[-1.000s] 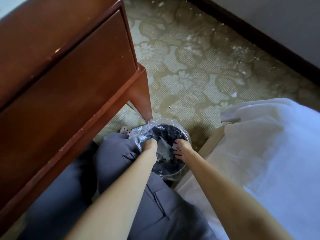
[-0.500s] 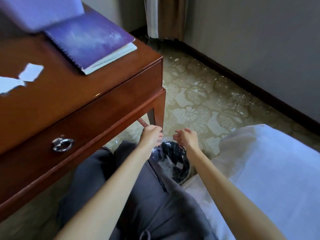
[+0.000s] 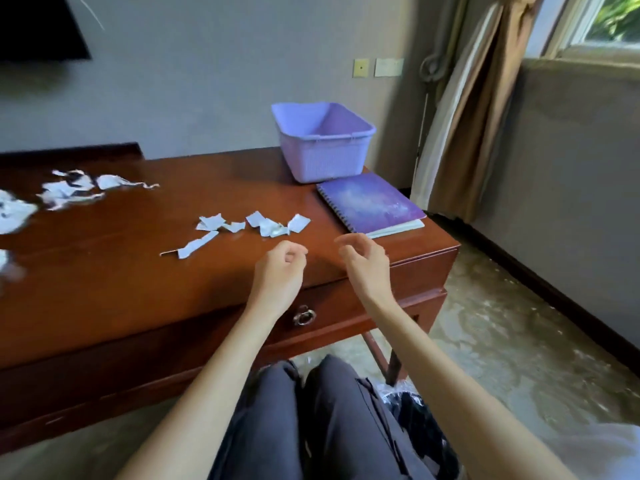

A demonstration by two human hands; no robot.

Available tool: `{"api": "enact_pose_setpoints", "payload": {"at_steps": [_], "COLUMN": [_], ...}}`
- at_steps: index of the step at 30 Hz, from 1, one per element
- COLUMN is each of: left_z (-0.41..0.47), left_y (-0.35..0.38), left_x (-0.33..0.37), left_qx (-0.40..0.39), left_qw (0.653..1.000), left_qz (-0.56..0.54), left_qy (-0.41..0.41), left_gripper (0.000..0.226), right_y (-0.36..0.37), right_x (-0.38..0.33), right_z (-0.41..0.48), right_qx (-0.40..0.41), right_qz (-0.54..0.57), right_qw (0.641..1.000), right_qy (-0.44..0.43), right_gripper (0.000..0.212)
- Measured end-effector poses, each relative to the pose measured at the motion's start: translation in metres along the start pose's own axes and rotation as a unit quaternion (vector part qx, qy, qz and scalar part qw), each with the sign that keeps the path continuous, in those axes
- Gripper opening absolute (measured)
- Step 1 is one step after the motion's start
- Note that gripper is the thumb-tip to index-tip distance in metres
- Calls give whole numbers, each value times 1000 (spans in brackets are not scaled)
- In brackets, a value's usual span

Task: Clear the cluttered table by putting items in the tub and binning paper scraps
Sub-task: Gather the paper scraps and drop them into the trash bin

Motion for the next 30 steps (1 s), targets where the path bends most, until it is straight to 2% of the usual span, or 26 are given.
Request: {"api": "enact_pose_setpoints", "payload": {"at_steps": [3, 5, 8, 11, 15, 20, 26, 30], "left_z": [22, 37, 59, 83, 115, 144, 158, 166], "left_y": [-40, -63, -89, -99, -99, -94, -91, -86], "left_x": [-17, -30, -52, -70, -78, -78, -70, -67], "left_qx": [72, 102, 97, 76, 42, 49, 123, 137], "left_qw": [990, 968, 939, 925, 915, 910, 882, 883], "left_qz": [119, 226, 320, 364, 399, 411, 448, 435], "left_qy": [-13, -42, -88, -78, -47, -2, 84, 116], "left_gripper": [31, 41, 54, 63, 70, 69, 46, 40], "right_y": [40, 63, 91, 119, 152, 170, 179, 181], "right_x": [-17, -21, -22, -28, -34, -42, -51, -53], "right_z": [22, 38, 62, 78, 90, 107, 118, 124], "right_qx": [-55, -83, -99, -121, -154, -178, -108, -87], "right_qz": [-79, -136, -222, -254, -310, -371, -418, -421], "right_qw": [995, 986, 969, 958, 931, 894, 867, 865], "right_qy": [-28, -38, -41, -54, -116, -175, -250, -258], "right_gripper": [36, 46, 60, 73, 84, 61, 40, 33]}}
Point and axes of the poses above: each hand's wrist, its own z-axis towards the middle knuckle, its own y-axis out of the palm, x = y × z, the point moved 5 cm from there along z, towards the middle knuckle, and after that the axes turned 7 degrees about -z, right-handed, at the moved point
